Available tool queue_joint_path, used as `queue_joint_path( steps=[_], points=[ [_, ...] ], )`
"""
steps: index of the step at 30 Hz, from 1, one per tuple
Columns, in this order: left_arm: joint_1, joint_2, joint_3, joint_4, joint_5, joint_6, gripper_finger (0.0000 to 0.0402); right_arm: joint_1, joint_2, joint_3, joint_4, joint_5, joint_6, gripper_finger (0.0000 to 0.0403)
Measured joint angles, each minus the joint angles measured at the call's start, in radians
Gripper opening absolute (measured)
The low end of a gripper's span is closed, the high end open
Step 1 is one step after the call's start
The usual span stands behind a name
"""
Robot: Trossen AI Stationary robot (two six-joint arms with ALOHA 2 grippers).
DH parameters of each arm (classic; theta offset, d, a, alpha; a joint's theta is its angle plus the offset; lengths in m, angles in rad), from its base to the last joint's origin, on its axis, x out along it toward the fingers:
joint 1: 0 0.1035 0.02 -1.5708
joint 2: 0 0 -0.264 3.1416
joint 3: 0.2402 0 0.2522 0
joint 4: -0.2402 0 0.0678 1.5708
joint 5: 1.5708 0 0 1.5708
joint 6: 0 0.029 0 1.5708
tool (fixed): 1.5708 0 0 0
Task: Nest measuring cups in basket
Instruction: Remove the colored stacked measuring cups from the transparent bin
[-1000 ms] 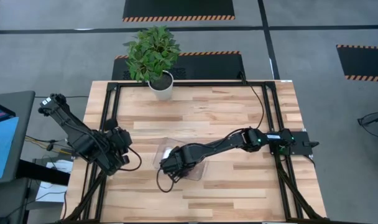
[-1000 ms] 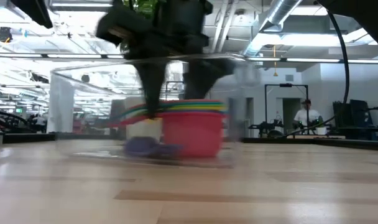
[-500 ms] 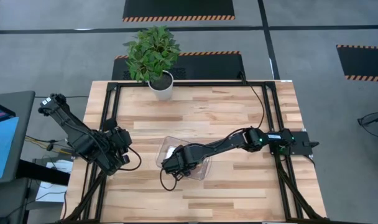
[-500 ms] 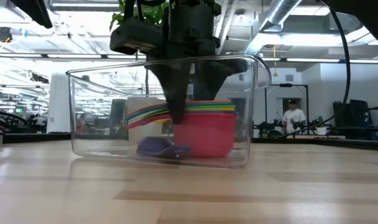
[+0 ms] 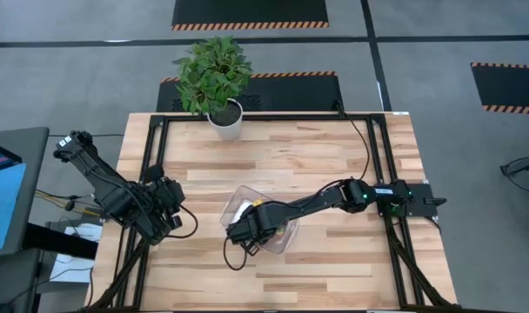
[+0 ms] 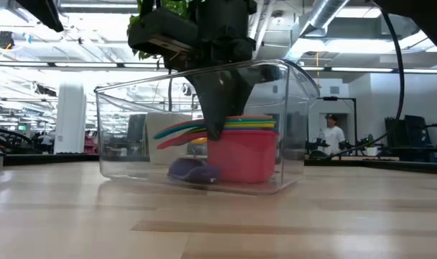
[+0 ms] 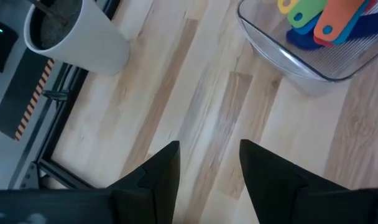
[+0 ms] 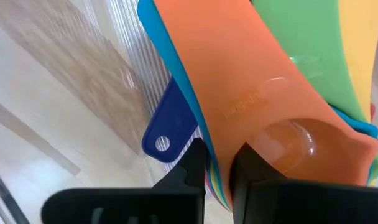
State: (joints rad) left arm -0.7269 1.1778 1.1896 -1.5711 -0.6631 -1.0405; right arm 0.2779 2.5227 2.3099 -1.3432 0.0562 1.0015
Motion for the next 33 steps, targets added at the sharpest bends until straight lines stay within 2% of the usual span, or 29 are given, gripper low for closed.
queue_joint_path(
  steps=[3, 9, 21, 33],
  points=[
    [0.000, 0.000, 0.000, 0.000, -0.011, 0.009, 0.0155, 0.001, 0.011, 0.046, -0.045, 0.026, -0.017, 0.0035],
    [0.000, 0.000, 0.000, 0.000, -0.025, 0.011, 0.0155, 0.008, -0.038, 0.030, -0.059, 0.033, -0.003, 0.0035],
    [0.000, 0.000, 0.000, 0.000, -0.040, 0.051, 0.0155, 0.029, -0.046, 0.041, -0.127, 0.051, 0.014, 0.0035],
    [0.000, 0.000, 0.000, -0.001, -0.059, 0.061, 0.0155, 0.026, -0.154, 0.044, -0.154, 0.106, 0.022, 0.0034]
  ],
)
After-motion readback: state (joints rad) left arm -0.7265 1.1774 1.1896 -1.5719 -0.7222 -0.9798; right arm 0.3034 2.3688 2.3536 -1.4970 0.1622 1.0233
